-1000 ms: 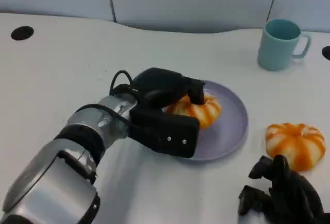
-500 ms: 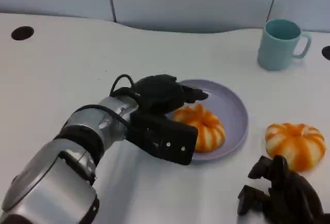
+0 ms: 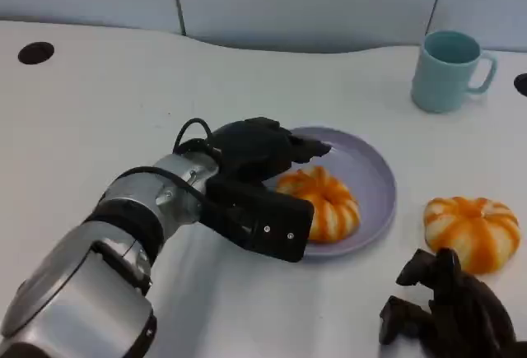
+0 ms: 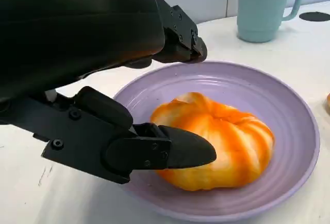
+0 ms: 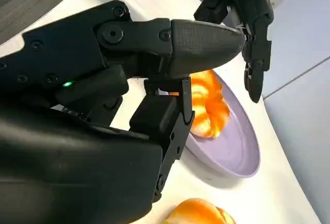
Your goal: Grasp the bread from the table and place it into the plate.
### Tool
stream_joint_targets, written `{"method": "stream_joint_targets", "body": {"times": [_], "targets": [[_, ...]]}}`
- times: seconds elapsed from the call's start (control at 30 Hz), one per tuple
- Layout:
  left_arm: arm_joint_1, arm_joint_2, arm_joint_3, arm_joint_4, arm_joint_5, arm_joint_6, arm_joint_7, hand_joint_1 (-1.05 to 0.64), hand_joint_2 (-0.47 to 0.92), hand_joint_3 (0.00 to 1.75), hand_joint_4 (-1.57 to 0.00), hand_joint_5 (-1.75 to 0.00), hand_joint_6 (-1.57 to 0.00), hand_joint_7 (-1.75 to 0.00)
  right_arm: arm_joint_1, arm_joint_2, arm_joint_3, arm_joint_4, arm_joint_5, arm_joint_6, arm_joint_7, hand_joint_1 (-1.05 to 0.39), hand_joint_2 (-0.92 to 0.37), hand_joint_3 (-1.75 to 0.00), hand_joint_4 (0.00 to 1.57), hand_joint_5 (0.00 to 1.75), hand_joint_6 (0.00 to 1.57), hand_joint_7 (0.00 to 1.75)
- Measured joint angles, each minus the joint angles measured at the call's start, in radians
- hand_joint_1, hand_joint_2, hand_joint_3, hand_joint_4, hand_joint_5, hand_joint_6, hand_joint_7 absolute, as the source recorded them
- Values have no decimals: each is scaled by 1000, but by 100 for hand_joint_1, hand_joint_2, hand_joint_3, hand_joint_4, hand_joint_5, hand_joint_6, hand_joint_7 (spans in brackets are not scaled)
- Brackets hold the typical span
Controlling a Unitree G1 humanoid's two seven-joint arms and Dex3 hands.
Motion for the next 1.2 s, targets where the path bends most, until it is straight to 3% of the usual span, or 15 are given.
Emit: {"method": "stream_joint_targets", "body": {"times": [0.27, 0.33, 0.47, 0.67, 0.77, 0.93, 1.0, 1.17, 1.2], "targets": [[0, 0, 4, 0, 0, 0, 0, -84, 92, 49, 0, -29, -20, -1, 0, 0, 0, 0, 0, 0, 0, -44, -92, -51, 117, 132, 103, 123], [0, 0, 5, 0, 0, 0, 0, -79, 92, 47, -8, -34, -24, -3, 0, 0, 0, 0, 0, 0, 0, -45, -92, -49, 117, 131, 103, 123], [102, -10, 240, -41, -296, -107, -119, -72, 92, 45, -21, -41, -33, -6, -3, 1, 2, 2, 0, 1, 1, -46, -92, -49, 117, 131, 104, 121], [336, -49, 589, -153, -785, -164, -437, -70, 92, 39, -36, -45, -41, -7, -6, -2, 1, 7, 0, 1, 8, -45, -92, -48, 119, 129, 106, 118], [418, -61, 681, -223, -936, -149, -575, -67, 92, 38, -42, -47, -47, -8, -6, -6, -5, 7, 0, 1, 2, -45, -92, -48, 119, 129, 106, 117], [502, -95, 766, -402, -1119, 41, -700, -65, 92, 35, -55, -57, -57, -10, -9, -5, -6, 14, 0, 1, 13, -46, -92, -47, 119, 130, 106, 117], [545, -103, 777, -488, -1161, 143, -710, -63, 92, 39, -48, -82, -64, -8, -10, -4, -7, 14, 0, 1, 13, -45, -92, -47, 116, 132, 104, 120], [668, -106, 800, -706, -1259, 379, -720, -58, 92, 44, -48, -110, -72, -11, -10, -4, -9, 11, 0, 5, 8, -46, -92, -47, 114, 135, 103, 123], [691, -106, 801, -737, -1268, 408, -719, -57, 92, 48, -48, -123, -74, -21, -10, -4, -9, 10, -1, 5, 6, -46, -92, -48, 114, 136, 103, 123]]}}
